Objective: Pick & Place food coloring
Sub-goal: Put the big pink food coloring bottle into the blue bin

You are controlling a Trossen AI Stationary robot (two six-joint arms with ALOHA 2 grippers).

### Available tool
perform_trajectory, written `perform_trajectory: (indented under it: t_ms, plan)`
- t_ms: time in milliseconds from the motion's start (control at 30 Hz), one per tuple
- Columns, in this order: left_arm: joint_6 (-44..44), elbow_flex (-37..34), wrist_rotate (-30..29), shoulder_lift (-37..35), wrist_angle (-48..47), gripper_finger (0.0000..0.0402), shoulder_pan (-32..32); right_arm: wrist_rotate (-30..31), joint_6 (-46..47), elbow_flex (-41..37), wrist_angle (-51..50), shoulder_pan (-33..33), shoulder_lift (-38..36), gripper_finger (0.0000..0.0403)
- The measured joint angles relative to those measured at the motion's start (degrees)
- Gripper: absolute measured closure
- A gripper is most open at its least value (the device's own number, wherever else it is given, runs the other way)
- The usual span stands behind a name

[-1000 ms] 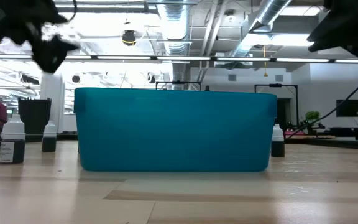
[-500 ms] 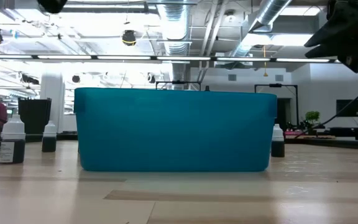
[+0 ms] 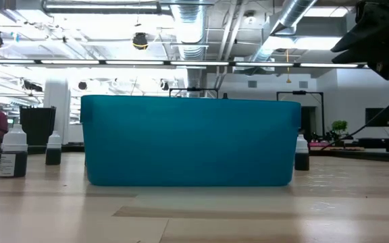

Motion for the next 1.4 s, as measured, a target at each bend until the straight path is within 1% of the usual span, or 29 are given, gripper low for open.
perform_trajectory:
  t_ms: [100, 267, 467, 700, 833, 967, 1133, 1267, 1400]
  plan:
    - [-2.88, 2.69, -0.22, 2.94, -3.06, 0.0149, -1.78, 0.0, 0.0, 0.01, -0.02, 0.0, 0.0, 0.0308]
    - [-10.4, 4.72, -0.23, 6.92, -6.09, 0.0149, -5.57, 0.0, 0.02, 0.01, -0.02, 0.0, 0.0, 0.0308]
    - [-24.07, 5.53, -0.59, 10.86, -7.73, 0.0149, -11.37, 0.0, 0.04, 0.02, -0.02, 0.0, 0.0, 0.0308]
    - [-41.5, 5.53, -5.3, 14.39, -7.61, 0.0149, -18.93, -0.04, 0.04, 0.02, -0.02, 0.0, 0.0, 0.0308]
    - [-49.9, 5.53, -7.7, 16.52, -7.57, 0.0149, -23.47, -0.04, 0.02, 0.02, -0.02, 0.0, 0.0, 0.0308]
    - [-55.77, 5.53, -9.66, 18.85, -7.82, 0.0149, -27.79, -0.09, 0.02, 0.02, -0.02, 0.0, 0.0, 0.0308]
    - [-63.48, 5.53, -10.81, 22.08, -10.3, 0.0149, -32.28, -0.16, 0.04, 0.02, -0.02, 0.0, 0.0, 0.0308]
    - [-67.6, 5.53, -10.88, 24.49, -11.17, 0.0149, -34.57, -0.68, 0.04, 0.02, -0.02, 0.0, 0.0, 0.0308]
    - [-71.35, 5.53, -10.89, 26.67, -12.45, 0.0149, -35.51, -1.5, 0.05, 0.04, -0.02, 0.0, 0.0, 0.0308]
